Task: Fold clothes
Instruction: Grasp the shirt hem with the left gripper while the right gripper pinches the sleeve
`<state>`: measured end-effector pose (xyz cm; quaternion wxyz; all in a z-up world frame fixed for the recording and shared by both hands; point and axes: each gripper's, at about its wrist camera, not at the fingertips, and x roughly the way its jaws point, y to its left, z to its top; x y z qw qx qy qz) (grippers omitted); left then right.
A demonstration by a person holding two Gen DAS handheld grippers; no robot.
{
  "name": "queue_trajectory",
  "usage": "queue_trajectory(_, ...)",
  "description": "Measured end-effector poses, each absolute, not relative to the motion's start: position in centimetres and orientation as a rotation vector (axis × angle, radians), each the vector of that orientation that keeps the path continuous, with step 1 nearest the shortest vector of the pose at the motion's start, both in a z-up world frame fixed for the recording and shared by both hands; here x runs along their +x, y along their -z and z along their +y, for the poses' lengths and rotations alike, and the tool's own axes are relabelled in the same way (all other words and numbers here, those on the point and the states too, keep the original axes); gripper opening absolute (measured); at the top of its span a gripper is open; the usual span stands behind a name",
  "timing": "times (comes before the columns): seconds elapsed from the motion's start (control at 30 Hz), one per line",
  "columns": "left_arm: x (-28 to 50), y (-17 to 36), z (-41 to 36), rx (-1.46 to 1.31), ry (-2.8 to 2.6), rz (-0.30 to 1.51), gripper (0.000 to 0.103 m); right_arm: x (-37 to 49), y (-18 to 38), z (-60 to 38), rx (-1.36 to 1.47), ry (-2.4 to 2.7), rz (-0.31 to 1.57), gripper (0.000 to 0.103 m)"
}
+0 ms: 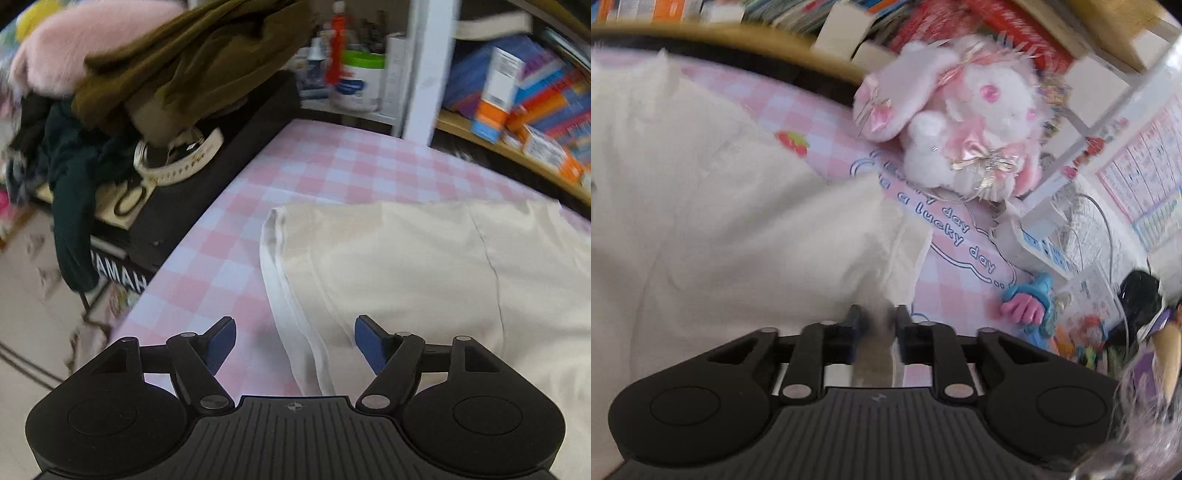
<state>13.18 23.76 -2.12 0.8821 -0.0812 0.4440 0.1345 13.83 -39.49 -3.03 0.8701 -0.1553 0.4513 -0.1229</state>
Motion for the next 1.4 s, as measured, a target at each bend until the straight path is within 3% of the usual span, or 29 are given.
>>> queue_trajectory(0.07, 14.0, 2.7, 25.0, -0.235, -0.303, 0.932, 0.073, 12.1, 2.4, -38.6, -0.242, 0.223, 0.93, 0.033)
queue_trajectory(0.23, 16.0, 3.6, 25.7, -0.212, -0.33, 0.942, 0.072, 7.8, 1.0, -36.4, -0.043, 0.144, 0.902, 0.033)
queue_trajectory(0.3, 16.5, 3.8, 25.4, -0.168, -0.312, 0.942, 0.066, 6.6, 1.2, -35.4, 0.017, 0.135, 0.914, 0.034)
queue_trajectory(0.37, 17.0, 3.5, 25.2, -0.166, -0.276, 0.932, 0.016, 5.7, 1.5, -34.6, 0.066, 0.139, 0.923, 0.036)
queue_trajectory(0.43, 17.7, 3.3, 25.0, -0.133, -0.268, 0.93, 0.007, 5.0, 1.8, -34.0, 0.115, 0.145, 0.932, 0.039)
queue_trajectory(0.6, 20.5, 3.3, 24.9, -0.024, -0.289, 0.936, 0.007, 5.0, 2.6, -32.9, 0.162, 0.152, 0.951, 0.038)
queue_trajectory(0.77, 22.7, 3.9, 24.2, 0.058, -0.236, 0.934, 0.006, 6.3, 2.5, -31.7, 0.098, 0.117, 0.957, 0.008)
queue_trajectory(0.8, 23.1, 4.1, 24.1, 0.066, -0.23, 0.933, 0.006, 6.5, 2.5, -31.5, 0.087, 0.117, 0.956, 0.006)
queue_trajectory(1.23, 30.7, 4.3, 23.5, 0.157, -0.255, 0.903, 0.007, 13.1, 2.9, -31.9, -0.026, 0.152, 0.92, 0.004)
queue_trajectory(1.4, 30.4, 2.7, 22.2, 0.269, -0.262, 0.865, 0.013, 17.0, 3.0, -32.0, -0.07, 0.164, 0.917, 0.005)
